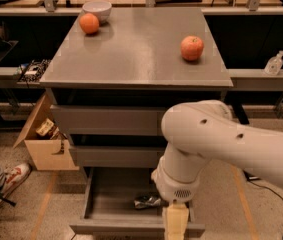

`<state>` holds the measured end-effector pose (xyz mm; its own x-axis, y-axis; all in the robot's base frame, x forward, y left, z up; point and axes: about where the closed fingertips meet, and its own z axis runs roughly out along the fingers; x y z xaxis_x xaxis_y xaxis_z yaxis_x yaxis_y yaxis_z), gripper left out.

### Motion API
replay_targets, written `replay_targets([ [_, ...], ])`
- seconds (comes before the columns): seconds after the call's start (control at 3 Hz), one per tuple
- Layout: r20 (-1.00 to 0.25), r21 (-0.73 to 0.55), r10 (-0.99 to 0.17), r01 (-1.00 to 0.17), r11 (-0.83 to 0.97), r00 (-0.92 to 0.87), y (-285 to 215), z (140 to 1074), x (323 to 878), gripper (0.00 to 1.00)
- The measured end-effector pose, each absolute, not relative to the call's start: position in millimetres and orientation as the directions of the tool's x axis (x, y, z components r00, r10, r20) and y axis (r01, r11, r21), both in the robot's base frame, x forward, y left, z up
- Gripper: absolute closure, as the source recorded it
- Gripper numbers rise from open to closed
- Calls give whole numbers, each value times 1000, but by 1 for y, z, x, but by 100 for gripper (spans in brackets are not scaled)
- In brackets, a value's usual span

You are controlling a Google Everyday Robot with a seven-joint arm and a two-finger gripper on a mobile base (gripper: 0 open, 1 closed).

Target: Pick redbull can from bottom drawer and place on counter

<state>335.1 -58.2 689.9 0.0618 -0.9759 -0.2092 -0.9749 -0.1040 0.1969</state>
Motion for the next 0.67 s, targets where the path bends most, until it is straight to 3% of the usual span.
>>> replay_targets([
  [0.33,-275,311,-960,-940,-144,56,-30,632,308,0],
  [0.67,-275,311,-960,-940,-144,56,-30,632,308,0],
])
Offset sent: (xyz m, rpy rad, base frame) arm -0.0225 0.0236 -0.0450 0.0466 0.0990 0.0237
